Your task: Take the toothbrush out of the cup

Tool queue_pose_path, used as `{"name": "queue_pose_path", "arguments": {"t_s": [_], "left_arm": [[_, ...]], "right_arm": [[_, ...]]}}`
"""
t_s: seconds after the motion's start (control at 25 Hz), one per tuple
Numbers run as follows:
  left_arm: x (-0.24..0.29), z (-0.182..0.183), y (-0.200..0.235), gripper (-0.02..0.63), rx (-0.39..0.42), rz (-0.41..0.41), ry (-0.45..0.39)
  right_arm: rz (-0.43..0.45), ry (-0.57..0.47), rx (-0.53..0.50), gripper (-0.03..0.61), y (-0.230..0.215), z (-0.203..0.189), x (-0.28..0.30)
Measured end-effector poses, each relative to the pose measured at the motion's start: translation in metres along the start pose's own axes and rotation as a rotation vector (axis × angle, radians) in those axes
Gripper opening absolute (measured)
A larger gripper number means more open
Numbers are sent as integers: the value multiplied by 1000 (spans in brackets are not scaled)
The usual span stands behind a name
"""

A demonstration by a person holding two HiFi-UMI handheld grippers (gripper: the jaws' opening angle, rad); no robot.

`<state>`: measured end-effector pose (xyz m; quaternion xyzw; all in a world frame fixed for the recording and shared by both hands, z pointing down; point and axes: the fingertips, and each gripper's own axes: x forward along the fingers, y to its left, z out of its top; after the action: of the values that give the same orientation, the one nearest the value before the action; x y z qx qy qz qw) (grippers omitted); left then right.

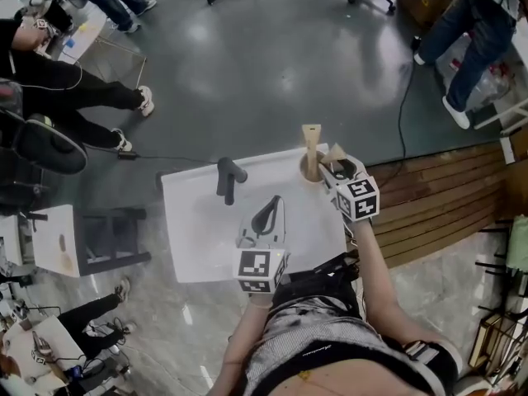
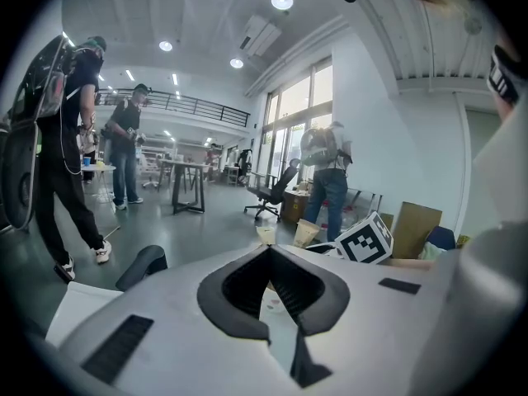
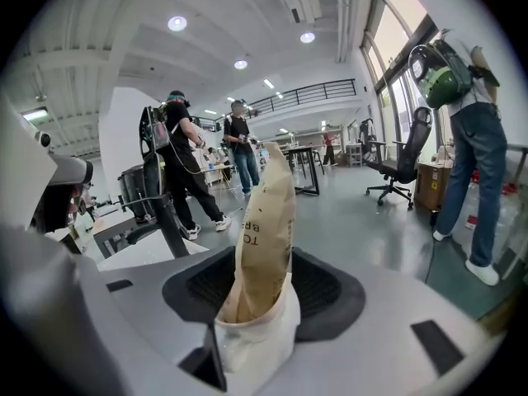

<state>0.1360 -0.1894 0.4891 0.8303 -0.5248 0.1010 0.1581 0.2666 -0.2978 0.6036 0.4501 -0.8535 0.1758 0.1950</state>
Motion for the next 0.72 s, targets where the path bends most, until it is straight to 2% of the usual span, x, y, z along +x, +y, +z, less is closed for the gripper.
{"name": "queue_pose_path", "arguments": {"t_s": [0.16,0.52,0.72], "left_arm": [[-2,-2,2,0,-1,4,4],[-5,0,-2,0,-1,5,-2],[-8,-1,-3,0,-2,7,-9]], "right_arm": [[-4,-7,-18,251,0,2,2],[-27,-2,-98,161,2,1,-3],[-22,0,-107,152,5,0,-4]]}}
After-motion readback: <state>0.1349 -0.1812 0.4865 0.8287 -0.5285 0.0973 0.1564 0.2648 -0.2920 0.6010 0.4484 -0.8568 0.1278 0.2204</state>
